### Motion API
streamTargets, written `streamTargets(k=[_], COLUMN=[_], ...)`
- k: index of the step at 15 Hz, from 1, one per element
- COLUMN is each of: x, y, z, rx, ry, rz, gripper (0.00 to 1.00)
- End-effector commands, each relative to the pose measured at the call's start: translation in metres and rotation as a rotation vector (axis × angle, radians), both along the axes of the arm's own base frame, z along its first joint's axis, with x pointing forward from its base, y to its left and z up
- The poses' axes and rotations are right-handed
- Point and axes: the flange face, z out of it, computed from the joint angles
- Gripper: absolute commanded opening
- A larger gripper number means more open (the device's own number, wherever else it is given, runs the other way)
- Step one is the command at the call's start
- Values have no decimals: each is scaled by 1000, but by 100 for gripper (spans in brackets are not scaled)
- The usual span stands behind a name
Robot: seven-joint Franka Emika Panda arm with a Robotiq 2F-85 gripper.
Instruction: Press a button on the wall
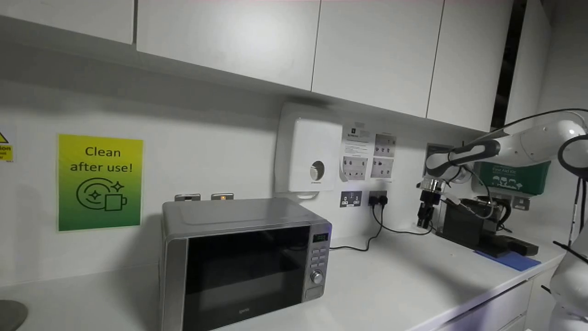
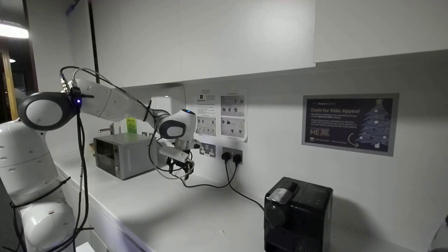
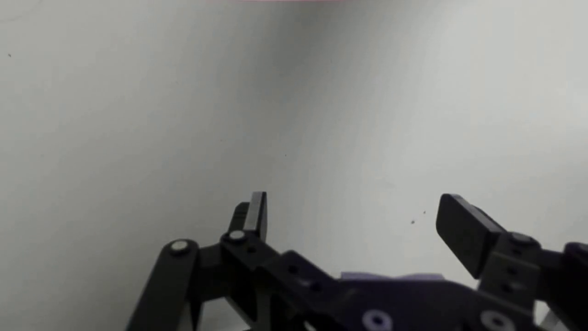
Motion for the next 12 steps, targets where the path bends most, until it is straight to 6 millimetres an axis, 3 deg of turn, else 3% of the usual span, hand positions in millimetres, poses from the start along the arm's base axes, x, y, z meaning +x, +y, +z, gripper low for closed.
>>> streamTargets(k=[1,7,12], x=[22,51,75], y=[27,58,82], z=[4,-2,12], rx=[25,42,73], ry=[-67,-206,-338], rz=[5,14,-15], gripper=[100,100,100])
